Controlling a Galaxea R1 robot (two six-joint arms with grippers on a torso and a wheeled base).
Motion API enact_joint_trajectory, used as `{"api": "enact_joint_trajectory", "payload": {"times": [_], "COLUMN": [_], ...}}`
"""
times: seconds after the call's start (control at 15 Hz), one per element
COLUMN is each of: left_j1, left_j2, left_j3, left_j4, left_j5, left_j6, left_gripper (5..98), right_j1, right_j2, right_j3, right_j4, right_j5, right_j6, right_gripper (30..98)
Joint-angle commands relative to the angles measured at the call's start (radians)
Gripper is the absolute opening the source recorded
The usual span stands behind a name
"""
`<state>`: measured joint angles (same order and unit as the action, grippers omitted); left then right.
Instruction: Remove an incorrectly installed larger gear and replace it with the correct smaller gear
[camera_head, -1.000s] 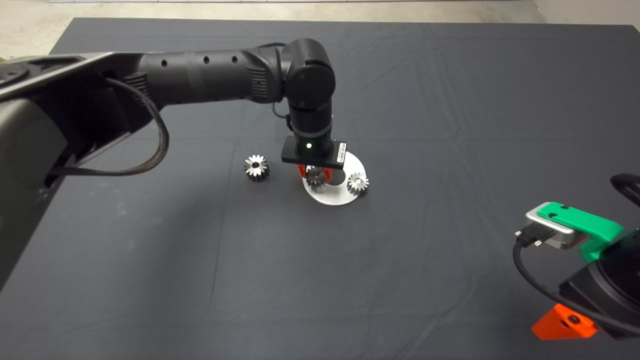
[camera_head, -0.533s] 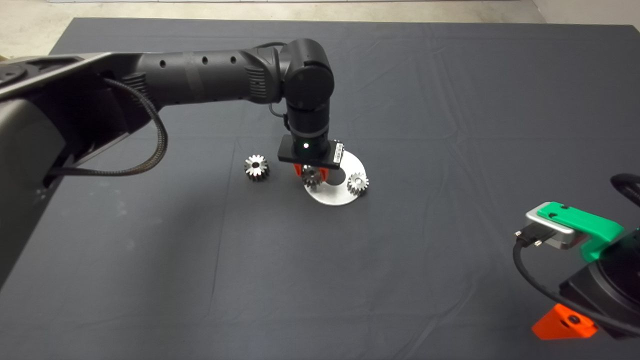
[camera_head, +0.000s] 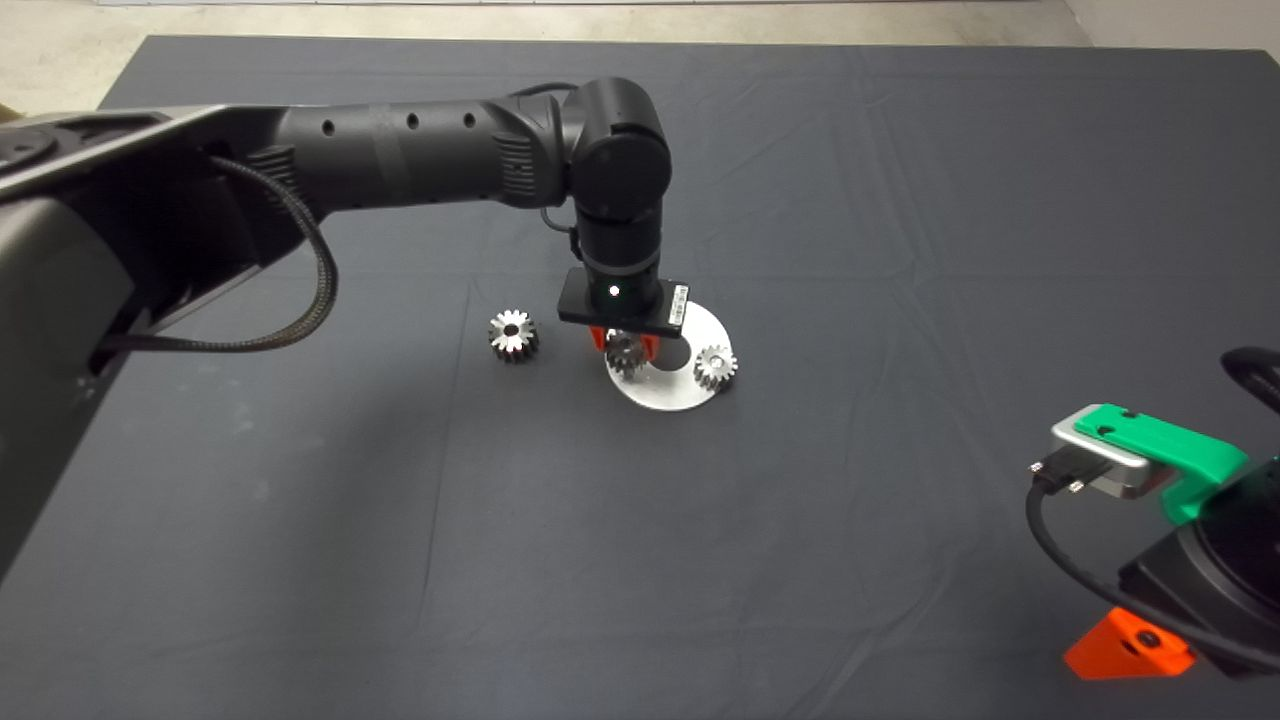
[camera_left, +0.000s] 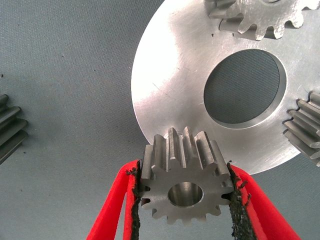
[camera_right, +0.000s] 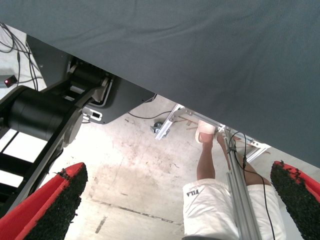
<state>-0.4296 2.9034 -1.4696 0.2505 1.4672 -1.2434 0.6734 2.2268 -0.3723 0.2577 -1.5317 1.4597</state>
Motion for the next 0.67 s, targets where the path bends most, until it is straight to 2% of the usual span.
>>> {"api": "enact_joint_trajectory", "payload": {"times": [0.0,0.07,0.27,0.6], "left_j1": [-0.021,-0.021,-0.021,-0.020], "left_j2": [0.004,0.003,0.004,0.009], "left_j3": [0.016,0.016,0.016,0.016], "left_j4": [0.008,0.012,0.010,0.006], "left_j5": [0.039,0.047,0.048,0.042], "left_j6": [-0.001,-0.001,0.000,-0.002], "left_gripper": [34.7,34.7,34.7,34.7], "right_j1": [0.020,0.020,0.020,0.020], "right_j2": [-0.003,-0.003,-0.003,-0.003], "right_j3": [0.001,0.001,0.001,0.001], "right_j4": [-0.026,-0.026,-0.026,-0.026], "right_j5": [-0.084,-0.084,-0.084,-0.083], "right_j6": [-0.004,-0.004,-0.004,-0.004], "right_gripper": [96.8,96.8,96.8,96.8]}}
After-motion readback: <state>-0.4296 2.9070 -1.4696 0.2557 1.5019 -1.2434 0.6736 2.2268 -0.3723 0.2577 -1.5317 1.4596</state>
